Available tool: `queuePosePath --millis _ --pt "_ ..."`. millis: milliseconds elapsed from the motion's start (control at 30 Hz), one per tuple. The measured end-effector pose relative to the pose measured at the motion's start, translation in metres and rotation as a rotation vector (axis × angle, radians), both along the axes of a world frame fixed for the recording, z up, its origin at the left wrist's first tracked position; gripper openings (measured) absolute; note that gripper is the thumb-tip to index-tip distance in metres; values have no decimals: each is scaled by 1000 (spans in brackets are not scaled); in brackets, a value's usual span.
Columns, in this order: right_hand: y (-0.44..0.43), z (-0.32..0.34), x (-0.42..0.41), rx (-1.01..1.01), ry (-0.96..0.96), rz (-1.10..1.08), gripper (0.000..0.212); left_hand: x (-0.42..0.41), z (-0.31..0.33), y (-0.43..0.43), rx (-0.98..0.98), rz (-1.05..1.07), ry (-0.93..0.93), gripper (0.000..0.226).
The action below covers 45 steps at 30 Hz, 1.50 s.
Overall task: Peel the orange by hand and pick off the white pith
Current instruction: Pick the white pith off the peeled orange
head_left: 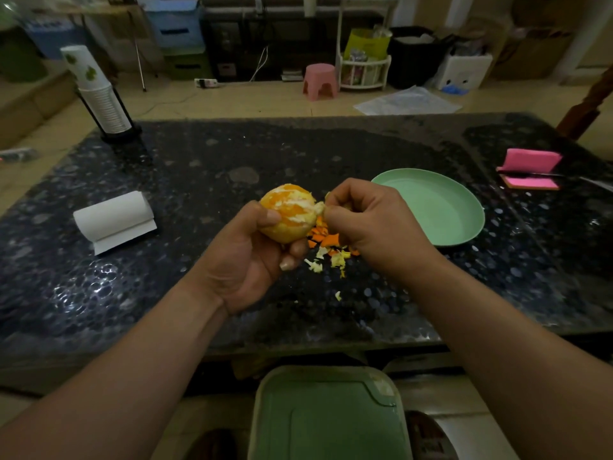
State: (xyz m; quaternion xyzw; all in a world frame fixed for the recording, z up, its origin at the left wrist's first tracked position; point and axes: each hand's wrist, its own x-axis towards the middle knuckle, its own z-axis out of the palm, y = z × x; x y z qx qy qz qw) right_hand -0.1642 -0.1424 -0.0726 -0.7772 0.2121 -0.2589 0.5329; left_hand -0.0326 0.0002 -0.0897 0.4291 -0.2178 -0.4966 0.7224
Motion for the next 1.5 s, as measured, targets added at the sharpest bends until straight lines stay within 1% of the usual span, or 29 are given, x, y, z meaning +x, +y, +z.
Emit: queuePosePath --millis 67,133,267,333,467,533,600,633,667,733,767,833,900,967,1000,1067,1100,1167,1233,1300,1367,1433,1500 --pt "-4 -3 0 5 5 -23 13 3 0 2 -31 -39 35 49" --pt "-7 -4 -1 8 11 -38 11 6 1 3 -56 -70 59 56" --pt "-12 -11 3 2 67 -40 12 4 5 3 -15 -69 91 47" --pt "-16 -20 8 -37 151 -42 14 4 3 0 26 -40 117 47" --pt "-22 -46 14 -247 440 -21 21 7 -6 -6 116 82 183 44" --pt "-23 -54 16 -359 523 -18 22 8 -8 -8 144 116 209 43" --pt "-23 -54 18 -481 596 -50 34 8 -9 -9 152 124 227 43" --pt "-22 -54 18 -549 637 -54 36 7 -10 -10 152 125 234 42" --pt "-22 -53 19 -586 677 -46 32 7 -10 -10 148 125 238 42" --pt "-20 -54 20 -591 730 -13 13 7 -10 -10 148 123 233 43" --pt "-19 -54 20 -578 734 -9 12 7 -11 -10 149 122 230 43" --pt "-21 -54 17 -580 694 -35 13 6 -12 -10 147 118 224 44" --pt "-20 -49 16 -621 653 -69 17 6 -12 -10 146 115 223 46" --pt "-18 -43 15 -614 613 -85 5 6 -12 -10 142 104 224 47" --pt "-17 -41 15 -593 597 -95 3 6 -12 -9 138 97 222 47" --pt "-14 -38 13 -575 535 -114 17 6 -10 -9 128 84 221 47" --pt "-14 -36 12 -561 486 -125 17 6 -9 -8 123 76 223 47" --pt "-11 -27 9 -451 334 -120 2 6 -8 -6 113 50 232 49" --pt "-7 -15 6 -307 169 -87 11 6 -7 -6 111 18 224 51" --pt "-2 -6 2 -251 73 -39 14 7 -6 -7 122 -6 176 52" --pt "0 -4 -1 -269 45 4 19 6 -5 -8 147 -10 110 53" --pt "0 -5 -2 -302 52 35 23 4 -5 -10 172 -12 57 60" --pt "-2 -7 -3 -323 63 43 24 3 -5 -10 183 -23 22 63"
